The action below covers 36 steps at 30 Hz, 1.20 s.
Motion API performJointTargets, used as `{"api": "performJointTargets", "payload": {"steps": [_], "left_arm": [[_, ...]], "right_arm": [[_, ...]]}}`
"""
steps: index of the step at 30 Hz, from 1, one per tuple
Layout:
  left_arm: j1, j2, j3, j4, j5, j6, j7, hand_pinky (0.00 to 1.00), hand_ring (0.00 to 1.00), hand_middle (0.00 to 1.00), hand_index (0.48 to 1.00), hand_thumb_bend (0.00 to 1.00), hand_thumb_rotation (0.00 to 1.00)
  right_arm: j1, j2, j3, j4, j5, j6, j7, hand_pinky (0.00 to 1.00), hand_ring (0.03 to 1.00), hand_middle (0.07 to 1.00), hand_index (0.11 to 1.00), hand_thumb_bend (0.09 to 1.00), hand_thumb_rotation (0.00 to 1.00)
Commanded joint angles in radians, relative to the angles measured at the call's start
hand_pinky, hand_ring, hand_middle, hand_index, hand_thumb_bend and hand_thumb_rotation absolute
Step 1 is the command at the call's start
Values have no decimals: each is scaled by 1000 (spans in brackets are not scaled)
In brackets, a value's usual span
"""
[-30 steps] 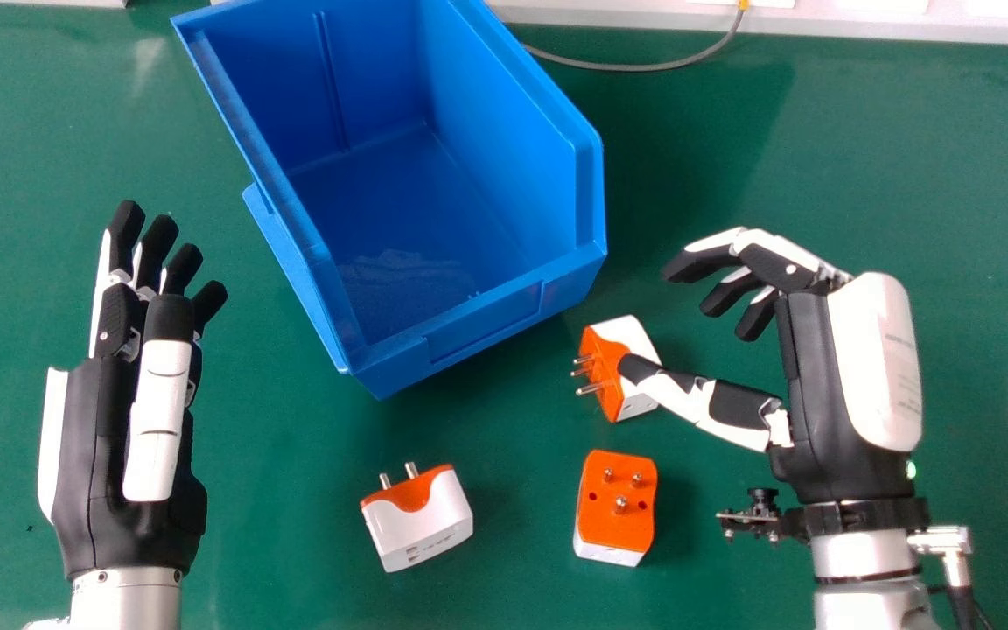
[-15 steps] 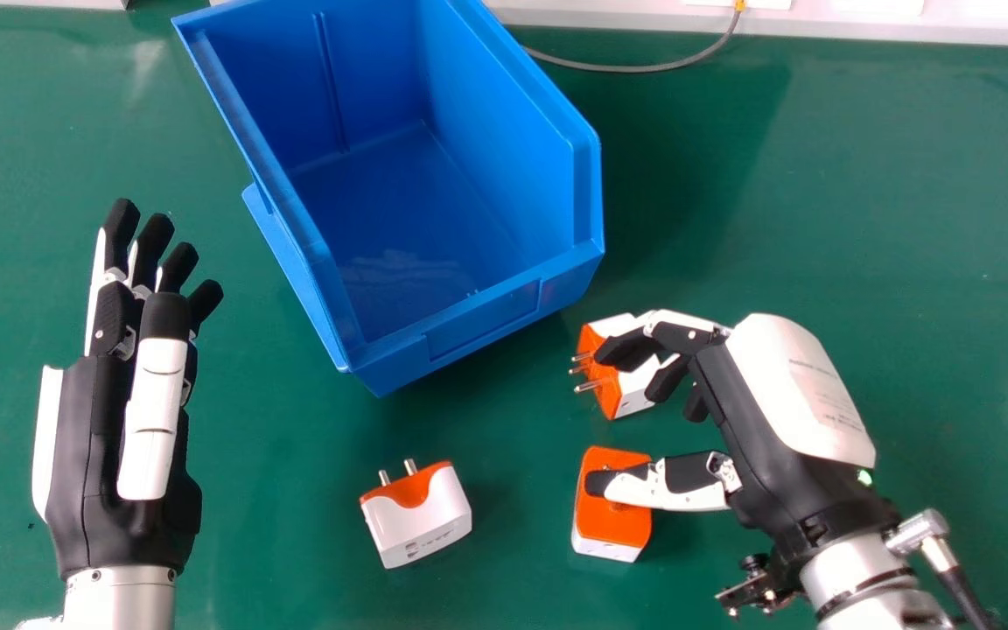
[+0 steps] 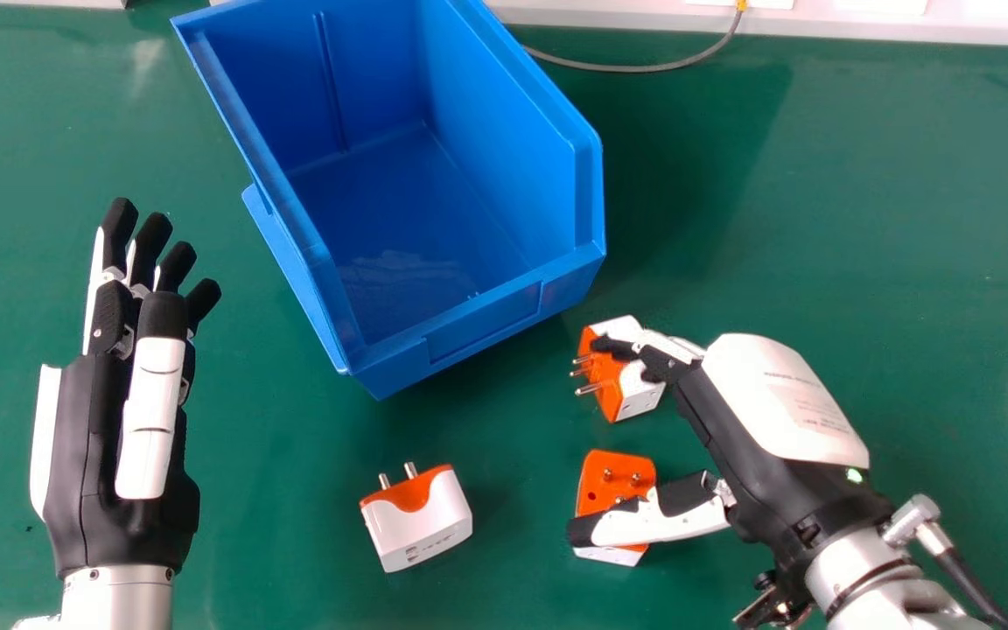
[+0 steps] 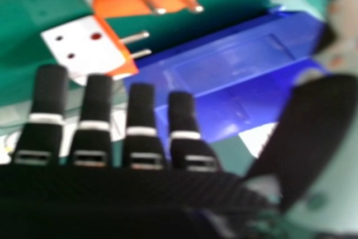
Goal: Pick all objects and put in blue box
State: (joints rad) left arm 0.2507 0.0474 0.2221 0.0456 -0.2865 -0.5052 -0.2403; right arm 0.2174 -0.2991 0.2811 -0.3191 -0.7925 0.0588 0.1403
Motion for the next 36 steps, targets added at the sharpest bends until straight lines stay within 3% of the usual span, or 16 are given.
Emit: {"api": "performJointTargets", "payload": {"steps": [1, 4, 7, 14, 17, 25, 29, 32, 36], "left_arm": [[-4, 5, 4, -12, -2, -14, -4, 922, 960, 979, 977, 757, 768], [-4, 5, 4, -12, -10, -13, -9, 922, 960, 979, 977, 754, 769], [-4, 7, 4, -8, -3, -18, -8, 922, 960, 978, 975, 753, 768], [-6, 7, 2, -9, -7, -15, -9, 923, 960, 979, 975, 748, 766], [-9, 11, 3, -5, 0, -15, -6, 924, 961, 980, 975, 749, 763], [-8, 12, 3, -5, 3, -19, -6, 925, 962, 980, 976, 747, 769], [-9, 11, 2, -9, -9, -8, -10, 925, 962, 980, 976, 747, 771], [-12, 12, 3, -4, -11, -14, -14, 925, 962, 979, 975, 742, 772], [-10, 10, 2, -9, -7, -10, -10, 926, 962, 979, 975, 736, 773]], "right_arm": [[-7, -8, 4, -33, -6, 6, 9, 664, 803, 838, 842, 895, 405], [-6, -9, 11, -34, -9, 8, 16, 688, 829, 860, 864, 917, 443], [-5, -12, 18, -36, -10, 8, 25, 708, 850, 878, 882, 934, 474], [-6, -17, 42, -35, 1, 7, 49, 740, 879, 902, 907, 958, 522], [-8, -18, 56, -31, -4, 6, 54, 756, 891, 912, 922, 974, 548], [-13, -31, 86, -21, -7, -2, 68, 760, 891, 912, 937, 988, 559], [-20, -37, 97, -11, -10, -5, 72, 757, 886, 908, 939, 991, 557], [-29, -50, 104, -5, -10, -7, 91, 751, 879, 901, 940, 992, 549], [-38, -66, 109, -16, -8, 16, 149, 738, 868, 893, 936, 987, 534]]}}
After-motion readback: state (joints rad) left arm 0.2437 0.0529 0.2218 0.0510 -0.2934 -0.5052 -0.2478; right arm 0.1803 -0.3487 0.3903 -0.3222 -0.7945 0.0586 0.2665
